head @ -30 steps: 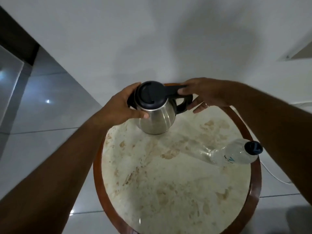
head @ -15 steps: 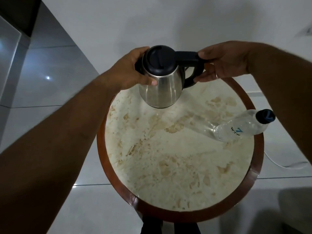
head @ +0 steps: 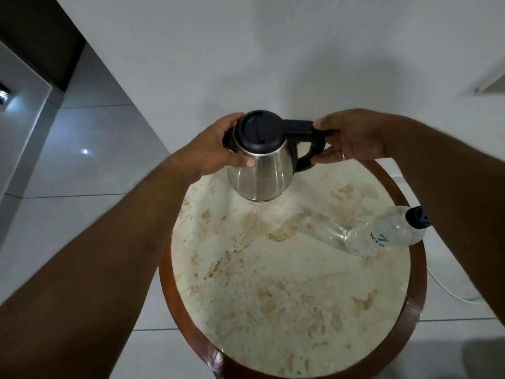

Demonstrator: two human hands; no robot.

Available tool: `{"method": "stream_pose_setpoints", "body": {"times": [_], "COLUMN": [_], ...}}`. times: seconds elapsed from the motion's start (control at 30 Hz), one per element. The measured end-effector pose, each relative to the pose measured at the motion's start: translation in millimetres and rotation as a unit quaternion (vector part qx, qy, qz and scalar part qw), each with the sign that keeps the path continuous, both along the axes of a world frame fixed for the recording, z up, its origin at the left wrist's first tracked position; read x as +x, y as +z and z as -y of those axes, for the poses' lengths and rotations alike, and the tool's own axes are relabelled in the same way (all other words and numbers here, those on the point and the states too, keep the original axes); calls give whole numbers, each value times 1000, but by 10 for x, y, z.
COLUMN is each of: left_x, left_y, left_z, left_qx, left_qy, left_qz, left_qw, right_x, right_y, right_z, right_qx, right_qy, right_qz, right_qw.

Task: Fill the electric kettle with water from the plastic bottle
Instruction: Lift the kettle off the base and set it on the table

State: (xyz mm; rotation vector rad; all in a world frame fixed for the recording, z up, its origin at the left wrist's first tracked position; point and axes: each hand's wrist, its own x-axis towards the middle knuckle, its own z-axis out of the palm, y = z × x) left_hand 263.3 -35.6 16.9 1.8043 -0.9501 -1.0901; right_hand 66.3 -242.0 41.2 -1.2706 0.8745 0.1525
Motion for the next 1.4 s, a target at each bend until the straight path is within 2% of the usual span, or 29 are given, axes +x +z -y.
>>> {"method": "stream_pose_setpoints", "body": {"times": [0.23,0.4,0.47,0.53,0.6,0.67,0.73,0.8,0.87,0.97,1.1,1.4], "left_x": [32,-45,-88,-134,-152,-177,-225,-268,-306,-297,-302,-384], "left_y": [-93,-191,-233,-208,-178,-152,-154,-208,-253,-263,-192,-129], "left_z": [-13,-96,-138,-181,-222,-295,-400,-488,-577,-631,-560,-504], "left_qx": [-11,-26,-43,-49,-48,-43,-23,12,60,103,98,147], "left_qy": [-1,86,116,147,174,170,105,22,-15,-27,-31,-48], "left_qz": [-7,-18,-12,-5,18,115,299,396,412,421,421,405], "left_qw": [1000,996,992,988,983,978,948,918,909,901,901,901], "right_x": [11,1,25,52,53,44,28,0,-49,-107,-145,-169], "right_y": [71,143,153,159,172,126,35,-77,-165,-207,-207,-185], "right_z": [-49,-220,-322,-413,-491,-544,-587,-655,-735,-808,-843,-871], "right_qx": [-62,-219,-331,-480,-583,-633,-645,-628,-619,-636,-642,-632], "right_qy": [32,31,27,40,82,151,175,181,200,216,221,220], "right_qz": [-33,-44,-44,-58,-57,-47,-61,-72,-88,-89,-85,-84], "right_qw": [997,974,942,874,806,757,742,754,754,735,729,738]}}
